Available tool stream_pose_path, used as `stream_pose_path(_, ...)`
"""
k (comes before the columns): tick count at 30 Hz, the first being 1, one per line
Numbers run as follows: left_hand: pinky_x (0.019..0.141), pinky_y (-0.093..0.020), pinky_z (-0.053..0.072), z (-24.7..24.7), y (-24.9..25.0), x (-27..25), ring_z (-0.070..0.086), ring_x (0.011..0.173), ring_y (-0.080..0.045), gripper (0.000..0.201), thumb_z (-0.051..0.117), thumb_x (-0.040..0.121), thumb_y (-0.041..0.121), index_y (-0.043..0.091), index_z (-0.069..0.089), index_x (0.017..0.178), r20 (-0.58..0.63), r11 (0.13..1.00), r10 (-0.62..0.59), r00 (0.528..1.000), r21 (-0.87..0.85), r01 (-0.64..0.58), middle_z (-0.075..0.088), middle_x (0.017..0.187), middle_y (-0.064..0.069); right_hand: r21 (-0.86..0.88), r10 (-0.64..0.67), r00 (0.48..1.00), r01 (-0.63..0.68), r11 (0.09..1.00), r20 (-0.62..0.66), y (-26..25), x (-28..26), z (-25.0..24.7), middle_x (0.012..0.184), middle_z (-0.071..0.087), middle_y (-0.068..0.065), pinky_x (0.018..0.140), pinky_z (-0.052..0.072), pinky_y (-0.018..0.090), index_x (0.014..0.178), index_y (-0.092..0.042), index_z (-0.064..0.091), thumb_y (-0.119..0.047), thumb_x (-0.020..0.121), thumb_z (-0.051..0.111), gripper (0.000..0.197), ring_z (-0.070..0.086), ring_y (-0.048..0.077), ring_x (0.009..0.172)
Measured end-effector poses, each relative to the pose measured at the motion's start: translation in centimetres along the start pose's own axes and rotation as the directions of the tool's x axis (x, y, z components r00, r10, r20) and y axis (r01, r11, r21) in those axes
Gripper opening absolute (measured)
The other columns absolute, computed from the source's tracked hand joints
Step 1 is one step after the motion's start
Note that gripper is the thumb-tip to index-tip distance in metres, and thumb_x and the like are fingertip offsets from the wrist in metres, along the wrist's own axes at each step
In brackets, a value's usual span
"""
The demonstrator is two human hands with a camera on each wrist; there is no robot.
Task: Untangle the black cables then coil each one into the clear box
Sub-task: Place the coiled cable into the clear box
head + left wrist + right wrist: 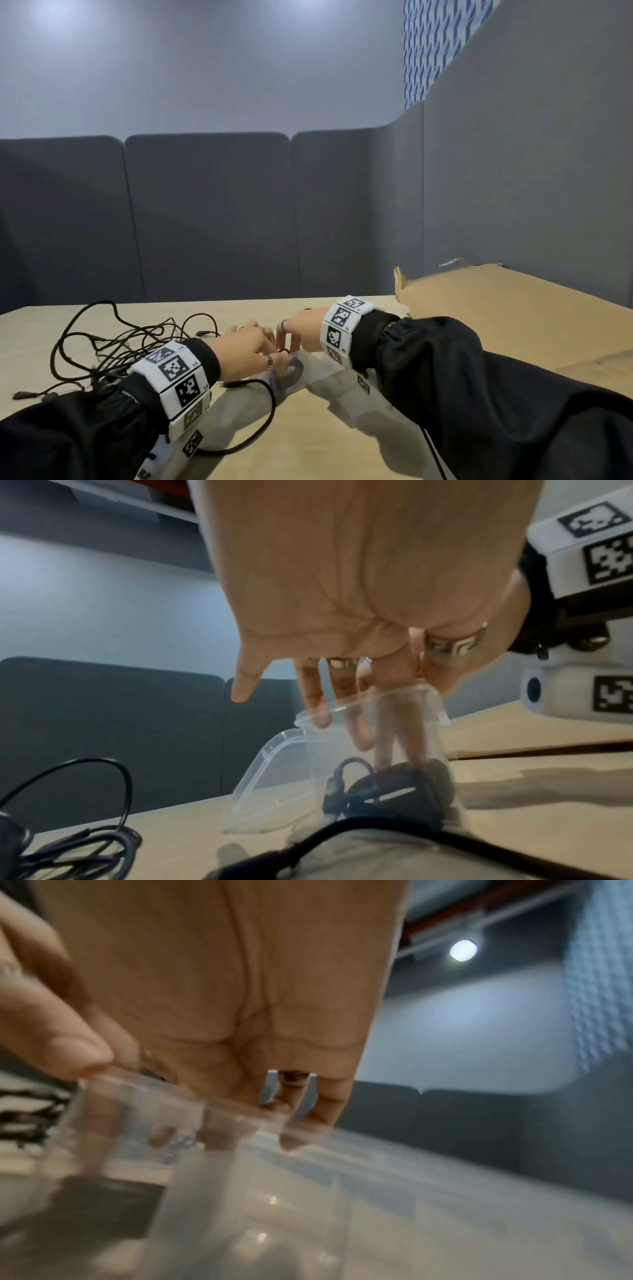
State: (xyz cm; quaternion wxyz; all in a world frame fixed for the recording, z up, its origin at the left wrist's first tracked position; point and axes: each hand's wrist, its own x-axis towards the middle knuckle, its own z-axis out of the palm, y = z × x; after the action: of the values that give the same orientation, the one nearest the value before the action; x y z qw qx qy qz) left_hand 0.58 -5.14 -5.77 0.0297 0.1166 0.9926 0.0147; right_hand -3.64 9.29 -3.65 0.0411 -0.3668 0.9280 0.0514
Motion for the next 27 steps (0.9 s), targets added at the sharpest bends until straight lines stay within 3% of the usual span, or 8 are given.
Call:
stream_pose_path(3, 0.097, -0.033, 0.033, 0.0, 0.1, -0.4, 0.041, 0.1, -0.009, 0.037, 0.047, 0.088, 0.058, 0.032, 0.065, 0.105, -0.132, 0.999, -0.009, 0.991, 0.034, 0.014, 0.054, 0.106, 0.011, 0.29, 0.058, 0.991, -0.021, 0.957, -0.122, 0.6, -1.1, 1.2, 0.119, 0.066, 0.002, 0.073, 0.042, 0.022, 0.12, -0.014, 0.058, 0.004, 0.09, 0.038, 0.04, 0.058, 0.019, 0.104)
stream_pose_path(6, 0.097, -0.034, 0.033, 0.1, -0.2, -0.5, 0.039, 0.105, -0.01, 0.022, 0.052, 0.083, 0.06, 0.039, 0.058, 0.089, -0.206, 0.999, 0.005, 0.978, 0.053, 0.006, 0.051, 0.112, 0.011, 0.364, 0.072, 0.976, 0.008, 0.931, -0.207, 1.0, -2.3, 2.1, 0.115, 0.066, 0.003, 0.083, 0.045, 0.027, 0.115, -0.015, 0.061, -0.012, 0.094, 0.043, 0.028, 0.058, 0.019, 0.099)
stream_pose_path(9, 0.096, -0.034, 0.038, 0.2, -0.8, -0.1, 0.042, 0.107, -0.012, 0.018, 0.058, 0.082, 0.055, 0.037, 0.057, 0.088, -0.205, 0.998, -0.029, 0.978, -0.065, 0.016, 0.049, 0.113, 0.007, 0.167, 0.042, 0.99, -0.019, 0.986, -0.136, 0.6, -3.0, 2.3, 0.121, 0.061, 0.004, 0.088, 0.045, 0.031, 0.124, -0.018, 0.057, -0.028, 0.093, 0.054, 0.033, 0.057, 0.023, 0.107)
stream_pose_path(13, 0.086, -0.026, 0.046, -0.1, -1.9, 0.0, 0.054, 0.096, -0.009, 0.021, 0.064, 0.084, 0.043, 0.037, 0.054, 0.101, -0.24, 0.953, -0.073, 0.968, -0.302, -0.003, 0.051, 0.11, 0.008, -0.02, 0.07, 0.963, -0.078, 0.997, -0.258, 0.5, -1.8, 2.3, 0.119, 0.053, 0.005, 0.089, 0.046, 0.039, 0.123, -0.02, 0.061, -0.016, 0.093, 0.055, 0.03, 0.053, 0.027, 0.11)
stream_pose_path(18, 0.066, -0.02, 0.044, -1.5, -5.8, -1.3, 0.059, 0.075, -0.007, 0.01, 0.063, 0.088, 0.032, 0.027, 0.062, 0.096, -0.287, 0.918, -0.244, 0.926, -0.375, 0.126, 0.066, 0.099, 0.002, -0.131, 0.183, 0.967, -0.208, 0.969, -0.179, 1.5, 1.0, 1.4, 0.124, 0.057, 0.012, 0.091, 0.048, 0.037, 0.124, -0.012, 0.057, -0.008, 0.093, 0.049, 0.033, 0.057, 0.032, 0.11)
stream_pose_path(21, 0.06, -0.018, 0.047, -1.8, -7.5, -3.1, 0.059, 0.071, -0.01, 0.013, 0.068, 0.084, 0.029, 0.019, 0.065, 0.091, -0.151, 0.902, -0.255, 0.955, -0.392, 0.179, 0.068, 0.091, -0.001, -0.082, 0.238, 0.954, -0.256, 0.963, -0.181, 2.2, 1.7, 1.4, 0.124, 0.052, 0.015, 0.081, 0.046, 0.037, 0.127, -0.009, 0.049, -0.007, 0.091, 0.048, 0.035, 0.057, 0.034, 0.109)
stream_pose_path(25, 0.078, -0.022, 0.05, -0.7, -6.6, -5.8, 0.058, 0.085, -0.004, 0.027, 0.076, 0.074, 0.036, 0.035, 0.063, 0.098, 0.264, 0.961, -0.116, 0.958, -0.213, 0.175, 0.062, 0.097, 0.014, -0.027, 0.237, 0.9, -0.265, 0.964, -0.365, 0.7, 0.7, 1.2, 0.126, 0.037, 0.01, 0.085, 0.044, 0.042, 0.127, -0.01, 0.043, -0.018, 0.091, 0.054, 0.039, 0.037, 0.03, 0.122)
stream_pose_path(27, 0.077, -0.016, 0.044, 0.2, -6.0, -6.4, 0.053, 0.087, 0.0, 0.032, 0.076, 0.074, 0.034, 0.037, 0.062, 0.103, 0.273, 0.993, -0.096, 0.957, -0.046, 0.113, 0.056, 0.1, 0.021, -0.058, 0.162, 0.922, -0.194, 0.979, -0.353, -1.0, 0.4, 1.2, 0.127, 0.043, 0.01, 0.088, 0.044, 0.041, 0.127, -0.01, 0.046, -0.031, 0.093, 0.053, 0.04, 0.041, 0.03, 0.121)
